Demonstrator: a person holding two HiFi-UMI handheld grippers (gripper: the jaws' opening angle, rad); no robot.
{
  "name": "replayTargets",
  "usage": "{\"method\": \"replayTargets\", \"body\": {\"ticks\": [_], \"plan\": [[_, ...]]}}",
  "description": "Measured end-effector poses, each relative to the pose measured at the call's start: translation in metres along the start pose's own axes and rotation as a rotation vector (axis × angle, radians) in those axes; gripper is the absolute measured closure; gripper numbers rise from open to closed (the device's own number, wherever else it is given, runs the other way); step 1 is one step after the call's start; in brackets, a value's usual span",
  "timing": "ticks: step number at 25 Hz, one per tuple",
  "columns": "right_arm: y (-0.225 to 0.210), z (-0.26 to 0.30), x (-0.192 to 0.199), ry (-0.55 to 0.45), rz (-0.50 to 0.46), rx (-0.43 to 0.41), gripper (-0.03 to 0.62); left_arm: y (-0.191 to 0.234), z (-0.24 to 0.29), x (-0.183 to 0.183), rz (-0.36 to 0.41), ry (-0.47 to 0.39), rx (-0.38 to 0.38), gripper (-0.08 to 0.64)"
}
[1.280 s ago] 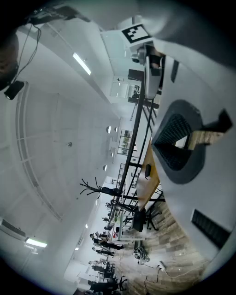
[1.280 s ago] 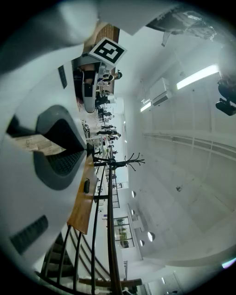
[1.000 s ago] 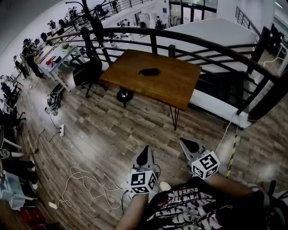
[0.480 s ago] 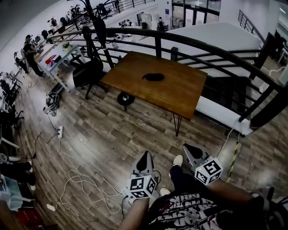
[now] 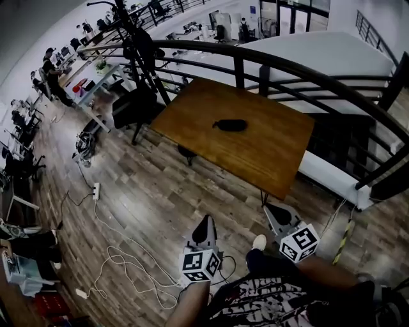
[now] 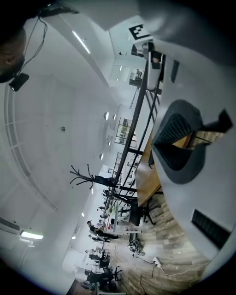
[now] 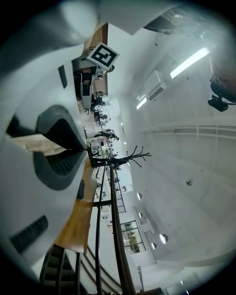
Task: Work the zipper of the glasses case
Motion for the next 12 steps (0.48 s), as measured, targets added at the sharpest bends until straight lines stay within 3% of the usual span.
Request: {"method": "replayTargets", "body": {"ticks": [3,12], "plan": [[-0.049,0.024,0.004,-0.007,0.026,-0.015,0.594,-0.005,0.048,-0.002,0.021,0.004,-0.014,0.560],[-0.145,0.089,-0.050,-0.037,0.063,-0.041,0.594,-0.029,0.151,-0.057,0.091,0.020,0.007,0.560]]}}
Point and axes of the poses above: the fingertips, and each gripper's own axes: z forward along the fingers, y to its left, x out of its underside, the point moved 10 cm from there along -z, backward along the fingers, and after that the axes turned 2 degrees about -y, right-handed, at the moved point
